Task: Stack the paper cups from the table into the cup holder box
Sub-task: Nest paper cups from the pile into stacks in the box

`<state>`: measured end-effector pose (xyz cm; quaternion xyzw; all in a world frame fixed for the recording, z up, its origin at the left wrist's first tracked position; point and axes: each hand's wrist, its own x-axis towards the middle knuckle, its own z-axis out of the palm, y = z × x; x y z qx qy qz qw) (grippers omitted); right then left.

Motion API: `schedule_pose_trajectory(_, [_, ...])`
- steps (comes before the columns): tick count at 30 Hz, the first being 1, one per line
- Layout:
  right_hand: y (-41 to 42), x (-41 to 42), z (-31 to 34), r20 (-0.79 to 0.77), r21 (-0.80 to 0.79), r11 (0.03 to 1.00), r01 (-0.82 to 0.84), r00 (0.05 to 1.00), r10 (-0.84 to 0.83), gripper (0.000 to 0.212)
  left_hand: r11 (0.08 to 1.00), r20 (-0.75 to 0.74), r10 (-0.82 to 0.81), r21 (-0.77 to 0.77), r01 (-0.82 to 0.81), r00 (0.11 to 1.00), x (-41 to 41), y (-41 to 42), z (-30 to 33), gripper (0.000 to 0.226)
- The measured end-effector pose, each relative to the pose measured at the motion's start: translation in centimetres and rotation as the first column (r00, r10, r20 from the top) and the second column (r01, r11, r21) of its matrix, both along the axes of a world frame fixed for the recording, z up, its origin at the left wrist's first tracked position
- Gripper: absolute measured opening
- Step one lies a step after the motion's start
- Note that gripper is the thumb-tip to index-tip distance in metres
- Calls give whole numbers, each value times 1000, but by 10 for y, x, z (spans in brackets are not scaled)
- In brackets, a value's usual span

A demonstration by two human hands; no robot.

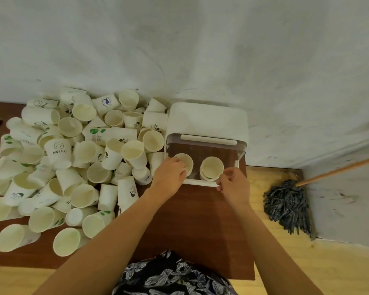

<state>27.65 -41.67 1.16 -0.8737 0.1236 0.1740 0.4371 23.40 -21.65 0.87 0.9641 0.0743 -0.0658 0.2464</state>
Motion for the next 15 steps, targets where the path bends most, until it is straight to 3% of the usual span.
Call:
schedule_pose_trajectory(5, [29,-14,4,69,-46,982,-180,981,183,13,993,118,98,-72,-90,988,-16,18,15,23])
schedule_pose_trajectory(9, [64,-26,5,78,-2,952,-307,949,306,8,965,228,256,4,-264,939,-31,55,22,19])
schedule_pose_trajectory(12, [92,-32,7,86,-35,926,-376,922,377,7,921,102,370,87,-379,924,-33,87,21,29])
schedule_pose_trajectory(15, [115,-35,6,105,-85,917,-389,912,396,9,927,-27,356,137,-350,934,-35,111,14,30])
